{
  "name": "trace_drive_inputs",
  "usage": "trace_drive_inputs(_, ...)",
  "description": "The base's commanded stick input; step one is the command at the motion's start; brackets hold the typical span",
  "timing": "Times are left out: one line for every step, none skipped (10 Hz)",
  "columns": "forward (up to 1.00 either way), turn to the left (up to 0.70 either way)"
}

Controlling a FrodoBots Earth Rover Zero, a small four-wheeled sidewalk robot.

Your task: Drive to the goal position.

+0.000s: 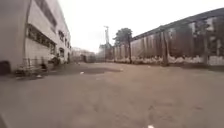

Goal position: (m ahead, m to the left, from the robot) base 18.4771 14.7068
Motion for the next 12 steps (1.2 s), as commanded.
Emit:
trace_drive_inputs(0.7,0.0)
trace_drive_inputs(0.7,0.0)
trace_drive_inputs(0.7,0.0)
trace_drive_inputs(0.7,0.0)
trace_drive_inputs(0.7,0.0)
trace_drive_inputs(0.7,0.0)
trace_drive_inputs(0.7,0.0)
trace_drive_inputs(0.7,0.0)
trace_drive_inputs(0.7,0.0)
trace_drive_inputs(0.7,0.07)
trace_drive_inputs(0.7,0.02)
trace_drive_inputs(0.7,0.01)
